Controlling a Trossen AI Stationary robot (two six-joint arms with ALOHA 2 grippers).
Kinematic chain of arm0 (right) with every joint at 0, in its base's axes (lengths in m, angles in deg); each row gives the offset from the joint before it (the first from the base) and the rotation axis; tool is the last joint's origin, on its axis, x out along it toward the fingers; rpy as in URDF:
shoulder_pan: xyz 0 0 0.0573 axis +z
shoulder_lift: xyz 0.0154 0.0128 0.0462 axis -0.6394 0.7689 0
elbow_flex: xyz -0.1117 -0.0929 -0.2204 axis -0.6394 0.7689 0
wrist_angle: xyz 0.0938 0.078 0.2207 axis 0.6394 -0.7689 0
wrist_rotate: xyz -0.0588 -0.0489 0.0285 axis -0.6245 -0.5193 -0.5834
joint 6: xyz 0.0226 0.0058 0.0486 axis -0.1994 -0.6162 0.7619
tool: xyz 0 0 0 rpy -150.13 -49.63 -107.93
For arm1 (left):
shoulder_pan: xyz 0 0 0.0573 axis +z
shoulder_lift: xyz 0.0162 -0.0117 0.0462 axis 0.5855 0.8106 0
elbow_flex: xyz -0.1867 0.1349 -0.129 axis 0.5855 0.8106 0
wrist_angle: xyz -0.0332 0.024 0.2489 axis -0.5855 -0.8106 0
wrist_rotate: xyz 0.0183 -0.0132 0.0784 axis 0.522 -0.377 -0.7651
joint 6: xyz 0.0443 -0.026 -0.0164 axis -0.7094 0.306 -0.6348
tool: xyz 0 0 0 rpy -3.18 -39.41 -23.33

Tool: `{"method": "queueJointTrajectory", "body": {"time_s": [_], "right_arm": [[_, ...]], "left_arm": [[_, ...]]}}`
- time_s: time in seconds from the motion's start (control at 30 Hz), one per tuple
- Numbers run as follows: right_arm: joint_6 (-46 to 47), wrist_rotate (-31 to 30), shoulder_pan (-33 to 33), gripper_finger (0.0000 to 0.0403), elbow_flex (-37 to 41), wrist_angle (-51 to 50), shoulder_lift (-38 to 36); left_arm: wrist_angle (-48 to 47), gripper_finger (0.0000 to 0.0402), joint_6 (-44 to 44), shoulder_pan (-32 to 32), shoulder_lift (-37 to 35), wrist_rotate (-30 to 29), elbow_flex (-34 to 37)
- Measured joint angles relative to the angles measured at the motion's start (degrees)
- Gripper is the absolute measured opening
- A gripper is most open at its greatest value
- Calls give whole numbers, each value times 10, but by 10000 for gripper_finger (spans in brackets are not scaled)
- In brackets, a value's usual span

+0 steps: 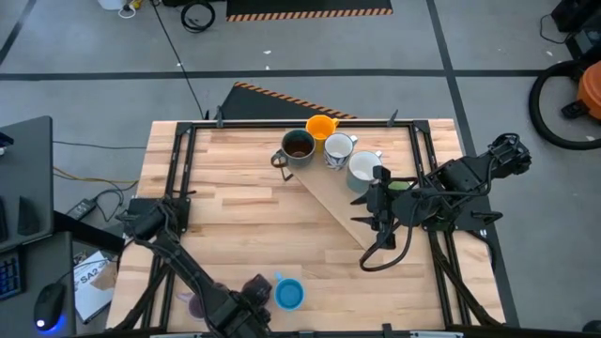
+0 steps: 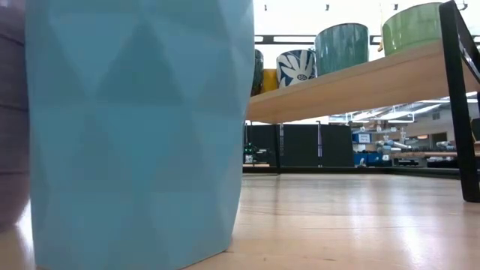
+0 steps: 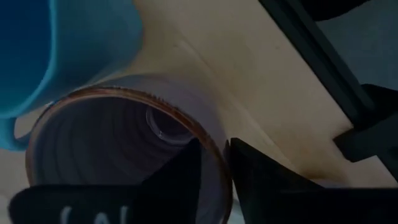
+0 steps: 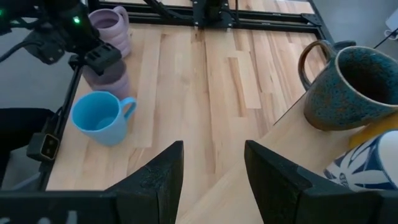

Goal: Place coffee mugs
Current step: Put the right purple mug on the shelf

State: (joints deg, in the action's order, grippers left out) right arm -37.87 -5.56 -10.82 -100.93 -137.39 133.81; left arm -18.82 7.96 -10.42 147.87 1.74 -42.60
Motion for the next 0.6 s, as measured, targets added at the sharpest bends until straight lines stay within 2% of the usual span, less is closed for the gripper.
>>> {"method": "queueJointTrajectory", "body": {"time_s": [0.27, 0.47, 0.6], "right_arm": [[2, 2, 4, 176, 0, 2, 0], [6, 4, 6, 176, 0, 1, 0], [18, 2, 7, 176, 0, -9, 0]], "left_arm": [[-53, 23, -26, 24, 0, 15, 0], [-118, 22, -42, 61, -16, 43, 0], [-130, 23, -33, 95, -55, 22, 0]]}}
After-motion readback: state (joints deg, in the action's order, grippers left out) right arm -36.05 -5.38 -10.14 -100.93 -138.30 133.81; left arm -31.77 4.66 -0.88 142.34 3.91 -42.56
